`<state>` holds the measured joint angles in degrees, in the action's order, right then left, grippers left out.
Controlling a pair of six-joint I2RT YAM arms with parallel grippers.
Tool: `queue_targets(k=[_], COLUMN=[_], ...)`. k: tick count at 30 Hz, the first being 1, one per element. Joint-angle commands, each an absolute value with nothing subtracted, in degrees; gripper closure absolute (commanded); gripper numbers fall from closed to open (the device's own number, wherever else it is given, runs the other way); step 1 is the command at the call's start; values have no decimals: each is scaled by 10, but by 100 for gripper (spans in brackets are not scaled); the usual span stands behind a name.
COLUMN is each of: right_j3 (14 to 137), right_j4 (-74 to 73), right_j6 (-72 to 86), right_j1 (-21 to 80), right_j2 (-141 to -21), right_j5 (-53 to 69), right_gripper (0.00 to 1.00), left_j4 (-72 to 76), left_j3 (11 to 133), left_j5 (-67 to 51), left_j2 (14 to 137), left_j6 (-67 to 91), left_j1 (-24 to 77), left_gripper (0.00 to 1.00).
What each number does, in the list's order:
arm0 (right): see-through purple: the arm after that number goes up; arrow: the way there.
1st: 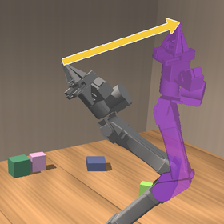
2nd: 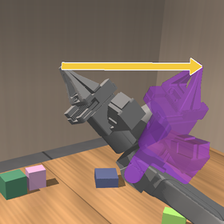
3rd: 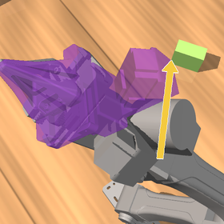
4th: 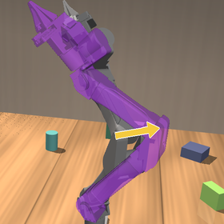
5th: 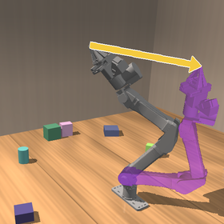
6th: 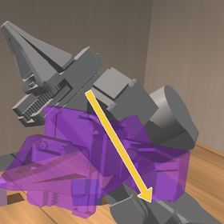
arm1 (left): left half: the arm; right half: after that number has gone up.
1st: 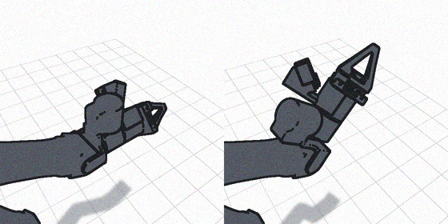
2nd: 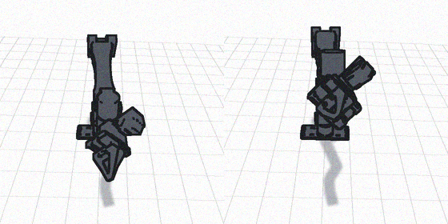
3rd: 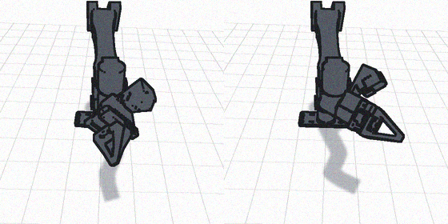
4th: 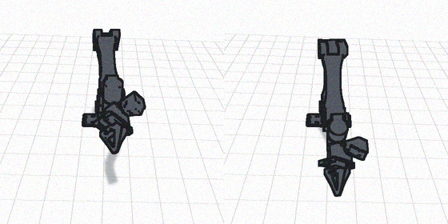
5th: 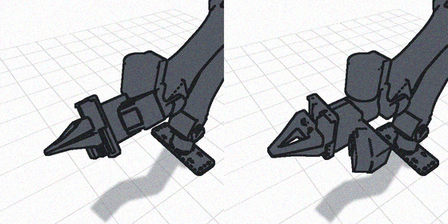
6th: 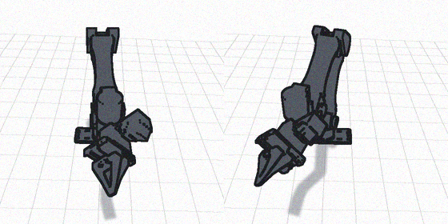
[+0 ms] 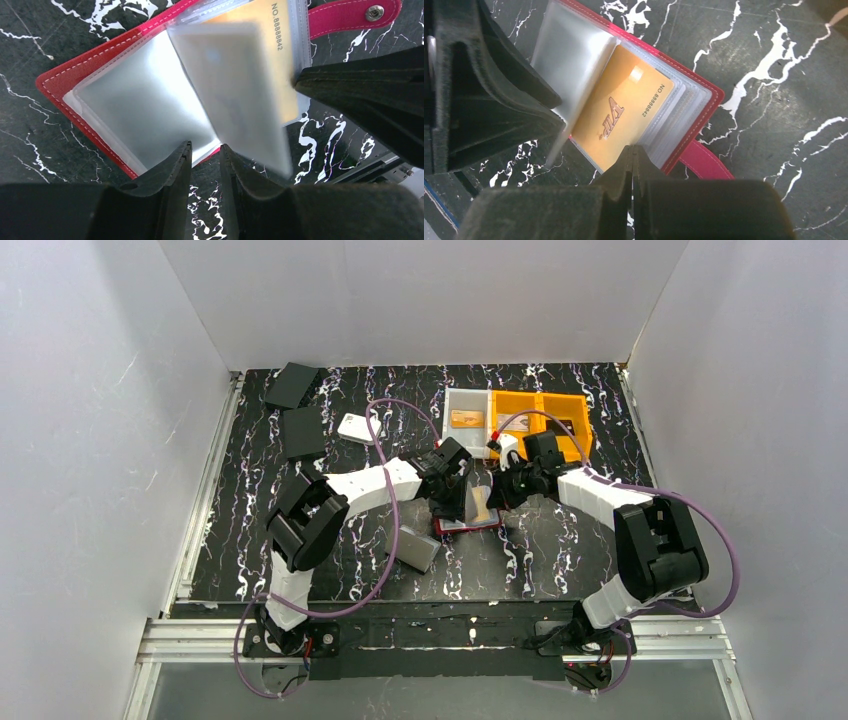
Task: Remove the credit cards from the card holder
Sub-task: Remove the credit card from the card holder.
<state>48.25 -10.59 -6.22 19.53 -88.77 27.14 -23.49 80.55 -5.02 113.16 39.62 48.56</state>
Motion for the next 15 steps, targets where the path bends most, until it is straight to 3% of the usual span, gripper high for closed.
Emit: queue_targets(k=[1,8,15], right_j3=[509,504,508], right_j4=[-114,-112,-115], right_j6=[-83,-93,-94], right_j1=[211,215,217], right_j2=[-890,-871,-882], right_j5=[287,295,282], right_gripper=[99,99,99], left_j4=[-215,-159,5], left_j3=[789,746,625], left_j5=[-74,-111,-209], left_j2=[1128,1102,1042], left_j6=[389,409,482], left_j1=[480,465,416], left_gripper=[74,72,67])
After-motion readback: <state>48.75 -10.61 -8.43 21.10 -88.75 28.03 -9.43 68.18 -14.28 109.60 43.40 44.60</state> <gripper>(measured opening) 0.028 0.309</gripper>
